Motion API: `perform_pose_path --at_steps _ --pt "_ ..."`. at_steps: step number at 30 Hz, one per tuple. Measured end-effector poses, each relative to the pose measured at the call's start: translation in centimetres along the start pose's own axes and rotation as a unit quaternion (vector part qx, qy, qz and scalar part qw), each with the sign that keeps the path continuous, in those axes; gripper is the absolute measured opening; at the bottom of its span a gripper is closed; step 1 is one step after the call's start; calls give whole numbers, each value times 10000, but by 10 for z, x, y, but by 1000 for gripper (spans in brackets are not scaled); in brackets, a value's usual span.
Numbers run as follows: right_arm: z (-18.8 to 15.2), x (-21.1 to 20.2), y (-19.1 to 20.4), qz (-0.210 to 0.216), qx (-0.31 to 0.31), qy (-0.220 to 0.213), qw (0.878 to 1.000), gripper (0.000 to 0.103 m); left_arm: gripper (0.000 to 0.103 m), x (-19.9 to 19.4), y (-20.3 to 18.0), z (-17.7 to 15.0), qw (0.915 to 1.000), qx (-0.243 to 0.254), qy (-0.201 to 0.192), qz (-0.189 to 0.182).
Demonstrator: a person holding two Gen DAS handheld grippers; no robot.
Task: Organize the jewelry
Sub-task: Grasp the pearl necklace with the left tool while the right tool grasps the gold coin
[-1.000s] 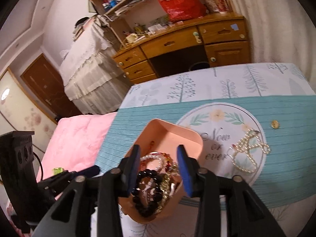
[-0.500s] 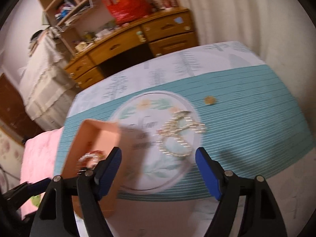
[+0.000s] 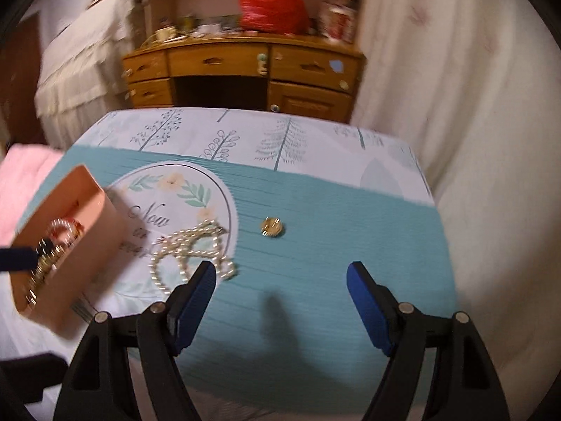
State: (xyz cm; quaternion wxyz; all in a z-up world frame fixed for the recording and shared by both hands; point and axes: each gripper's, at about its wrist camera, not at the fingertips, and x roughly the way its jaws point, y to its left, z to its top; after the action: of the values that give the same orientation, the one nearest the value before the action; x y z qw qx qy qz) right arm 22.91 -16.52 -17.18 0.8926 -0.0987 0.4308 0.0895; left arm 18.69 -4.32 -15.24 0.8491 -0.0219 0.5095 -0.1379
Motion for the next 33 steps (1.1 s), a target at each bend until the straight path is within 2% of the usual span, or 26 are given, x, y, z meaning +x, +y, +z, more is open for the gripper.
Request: perform_pose_path --at_steps 3,6,9,11,16,20,23,27,31,33 --pt "5 11 -10 157 -293 -35 9994 77 91 16 -3 5 9996 -262 -38 103" --pt "8 25 -21 512 -471 -11 9976 77 91 35 -6 9 9979 -573 -85 304" --pt "9 37 -26 839 -523 18 9951 74 91 50 -6 9 9943 -880 -167 577" --pt "11 42 -28 935 -594 35 9938 64 91 58 -6 9 9923 -998 -225 691" --pt "15 52 -28 1102 -678 -16 9916 54 91 74 -7 11 9898 -957 -340 996" --pt "17 60 -27 1270 -768 46 9889 44 82 81 -9 12 9881 -911 -368 1181" --pt "17 63 -26 1380 -810 62 9871 41 73 88 -10 12 9879 -913 -328 1206" --pt "18 64 -23 1566 -835 37 9841 40 71 95 -11 13 9863 -834 -350 1380" --pt "19 66 -18 1628 -960 -3 9820 40 68 96 -12 15 9867 -794 -446 1347" --pt "20 66 -18 1629 -959 -9 9820 33 68 97 -12 16 9870 -756 -457 1341"
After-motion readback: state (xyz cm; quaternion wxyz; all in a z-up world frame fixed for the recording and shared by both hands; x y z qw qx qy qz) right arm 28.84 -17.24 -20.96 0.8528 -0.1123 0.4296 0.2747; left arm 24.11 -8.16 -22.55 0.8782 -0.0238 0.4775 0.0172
